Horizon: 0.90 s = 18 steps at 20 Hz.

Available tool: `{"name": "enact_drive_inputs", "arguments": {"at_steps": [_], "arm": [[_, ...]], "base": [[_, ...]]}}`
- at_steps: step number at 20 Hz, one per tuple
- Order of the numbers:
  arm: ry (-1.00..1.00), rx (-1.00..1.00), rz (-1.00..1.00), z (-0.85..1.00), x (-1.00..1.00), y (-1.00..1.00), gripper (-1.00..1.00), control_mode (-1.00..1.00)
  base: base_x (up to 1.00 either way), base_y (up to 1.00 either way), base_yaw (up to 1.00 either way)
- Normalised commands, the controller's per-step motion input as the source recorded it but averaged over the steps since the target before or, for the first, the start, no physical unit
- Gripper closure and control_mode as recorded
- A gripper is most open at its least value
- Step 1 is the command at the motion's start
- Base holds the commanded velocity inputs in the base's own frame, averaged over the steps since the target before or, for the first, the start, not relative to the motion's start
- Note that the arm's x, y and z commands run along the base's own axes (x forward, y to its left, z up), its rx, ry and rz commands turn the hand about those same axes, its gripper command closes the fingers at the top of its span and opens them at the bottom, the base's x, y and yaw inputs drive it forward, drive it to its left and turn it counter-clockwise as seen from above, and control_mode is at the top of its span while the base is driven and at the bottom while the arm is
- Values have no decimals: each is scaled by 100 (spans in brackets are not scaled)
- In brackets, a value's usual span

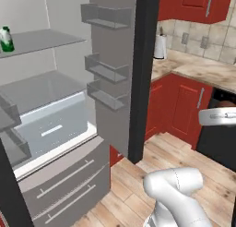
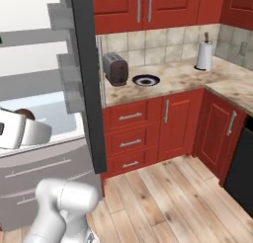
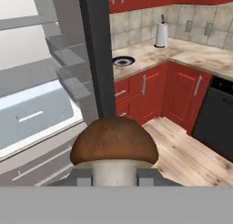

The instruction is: Pick mushroom from the fridge and place it on the plate on the counter.

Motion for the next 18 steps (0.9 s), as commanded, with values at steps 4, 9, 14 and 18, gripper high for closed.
{"name": "enact_drive_inputs", "arguments": {"at_steps": [4,9,14,18], "arm": [[0,0,0,0,0,0,100,100],[0,0,0,0,0,0,100,100],[0,0,0,0,0,0,100,100],[0,0,0,0,0,0,100,100]], "base": [[-26,-51,-41],[12,-64,-6],[51,-67,8],[47,-67,9]]}}
